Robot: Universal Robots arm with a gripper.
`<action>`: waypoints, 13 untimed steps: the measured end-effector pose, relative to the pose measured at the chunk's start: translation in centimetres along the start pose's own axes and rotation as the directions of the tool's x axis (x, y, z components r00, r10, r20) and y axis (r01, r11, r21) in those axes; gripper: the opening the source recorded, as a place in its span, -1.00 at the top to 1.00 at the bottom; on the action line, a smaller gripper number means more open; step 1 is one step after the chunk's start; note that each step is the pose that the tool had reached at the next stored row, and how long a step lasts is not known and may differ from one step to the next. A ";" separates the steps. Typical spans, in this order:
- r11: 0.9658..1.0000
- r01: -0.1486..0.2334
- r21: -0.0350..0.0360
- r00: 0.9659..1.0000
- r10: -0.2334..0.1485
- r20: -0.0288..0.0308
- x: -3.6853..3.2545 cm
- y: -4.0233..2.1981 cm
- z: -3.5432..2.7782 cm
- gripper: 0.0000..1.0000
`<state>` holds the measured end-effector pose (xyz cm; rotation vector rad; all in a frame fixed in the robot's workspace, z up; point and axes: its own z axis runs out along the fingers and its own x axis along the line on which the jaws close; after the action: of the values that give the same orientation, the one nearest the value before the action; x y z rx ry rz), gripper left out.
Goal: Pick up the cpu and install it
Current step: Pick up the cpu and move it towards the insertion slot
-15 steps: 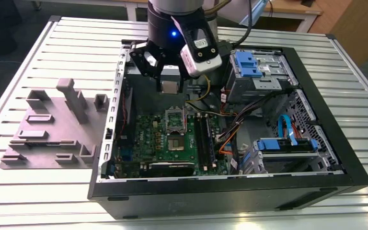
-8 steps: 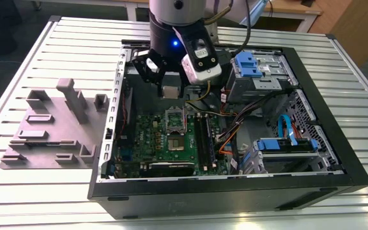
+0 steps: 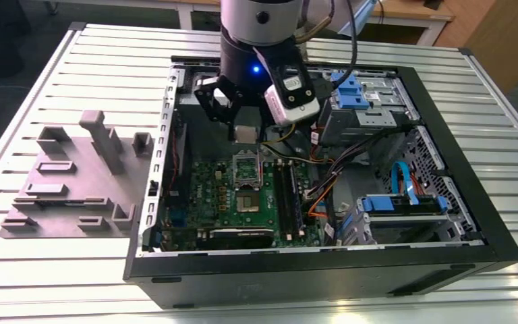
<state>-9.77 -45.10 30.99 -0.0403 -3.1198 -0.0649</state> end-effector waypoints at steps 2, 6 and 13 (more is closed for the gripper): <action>1.000 0.000 0.000 1.000 0.000 -0.001 -0.14 -0.11 0.19 0.06; 1.000 0.000 0.000 1.000 0.000 -0.002 -0.28 -0.63 0.55 0.06; 1.000 0.000 0.000 1.000 0.000 -0.002 -0.43 -1.95 1.18 0.06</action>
<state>-9.41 -47.02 29.72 -0.0404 -3.1175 -0.0647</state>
